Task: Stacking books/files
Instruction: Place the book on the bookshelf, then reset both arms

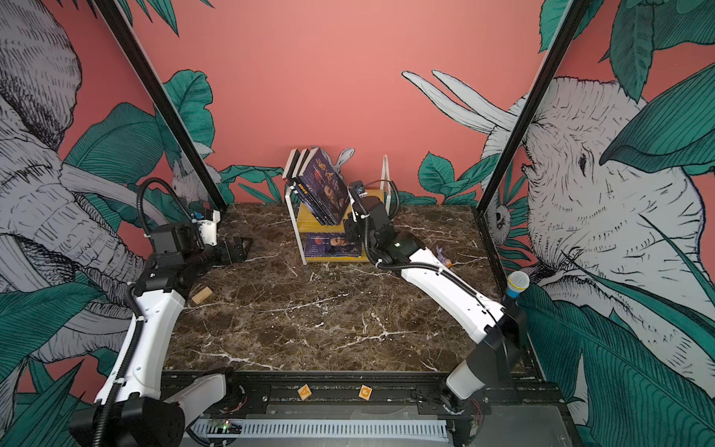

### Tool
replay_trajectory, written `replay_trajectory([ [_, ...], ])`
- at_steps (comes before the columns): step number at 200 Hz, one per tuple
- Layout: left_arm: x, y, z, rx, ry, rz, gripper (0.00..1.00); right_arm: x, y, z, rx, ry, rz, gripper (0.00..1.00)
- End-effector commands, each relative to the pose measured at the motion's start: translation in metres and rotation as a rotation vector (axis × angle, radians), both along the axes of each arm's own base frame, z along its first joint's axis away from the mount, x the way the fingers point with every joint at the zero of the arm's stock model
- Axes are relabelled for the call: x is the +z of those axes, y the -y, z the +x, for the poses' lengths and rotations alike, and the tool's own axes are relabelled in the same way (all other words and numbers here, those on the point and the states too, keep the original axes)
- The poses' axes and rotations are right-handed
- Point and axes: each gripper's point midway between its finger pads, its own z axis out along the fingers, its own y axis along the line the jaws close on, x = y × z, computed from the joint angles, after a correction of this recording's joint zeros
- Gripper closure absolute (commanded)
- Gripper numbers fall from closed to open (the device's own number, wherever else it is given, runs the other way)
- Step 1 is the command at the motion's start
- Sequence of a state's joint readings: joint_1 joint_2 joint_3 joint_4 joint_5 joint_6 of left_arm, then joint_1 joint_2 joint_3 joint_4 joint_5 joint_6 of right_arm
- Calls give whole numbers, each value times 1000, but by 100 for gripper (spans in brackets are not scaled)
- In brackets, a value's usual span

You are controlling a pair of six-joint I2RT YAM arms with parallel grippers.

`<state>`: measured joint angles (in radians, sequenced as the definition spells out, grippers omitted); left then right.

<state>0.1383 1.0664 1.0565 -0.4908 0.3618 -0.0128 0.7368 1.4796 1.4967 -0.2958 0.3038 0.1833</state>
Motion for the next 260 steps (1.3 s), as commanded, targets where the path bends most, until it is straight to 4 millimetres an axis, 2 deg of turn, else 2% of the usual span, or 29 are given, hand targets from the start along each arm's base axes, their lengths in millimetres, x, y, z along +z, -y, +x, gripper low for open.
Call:
replay_trajectory([
  [1,-17,-17,-7,26,-9,139,0,2,26,-15,-38,22,-17,68],
  [17,-25,-20,-7,29,-4,178,1,-4,47,-29,-67,28,-32,60],
  [19,-26,-21,-7,30,-3,181,0,-13,49,-31,-69,15,-45,59],
  [24,-28,-23,-6,35,6,191,1,-20,56,-35,-77,8,-54,56],
  [36,-37,-24,-3,42,18,197,1,-33,69,-43,-92,-3,-64,43],
  [61,-62,-29,9,103,56,150,1,-67,94,-55,-124,-32,-105,9],
  [74,-74,-28,12,92,66,143,0,-87,107,-59,-152,-55,-133,1],
  [96,-97,-28,17,83,93,166,0,-123,127,-65,-194,-82,-158,0],
  [117,-109,-23,21,39,162,189,0,-156,147,-69,-245,-106,-155,0],
  [155,-133,-17,31,12,216,190,0,-203,193,-60,-376,-114,-185,0],
  [170,-145,-12,35,-8,227,204,0,-207,211,-55,-426,-117,-180,0],
  [181,-153,-10,36,-12,243,225,0,-201,216,-49,-429,-65,-181,0],
  [198,-152,-10,41,5,242,230,0,-194,227,-43,-446,5,-217,0],
  [223,-155,-6,46,32,225,250,0,-204,253,-34,-508,34,-231,0],
  [244,-151,3,51,28,289,225,0,-213,269,-28,-540,72,-211,0],
  [260,-163,13,49,-10,306,259,1,-215,272,-21,-538,108,-179,0],
])
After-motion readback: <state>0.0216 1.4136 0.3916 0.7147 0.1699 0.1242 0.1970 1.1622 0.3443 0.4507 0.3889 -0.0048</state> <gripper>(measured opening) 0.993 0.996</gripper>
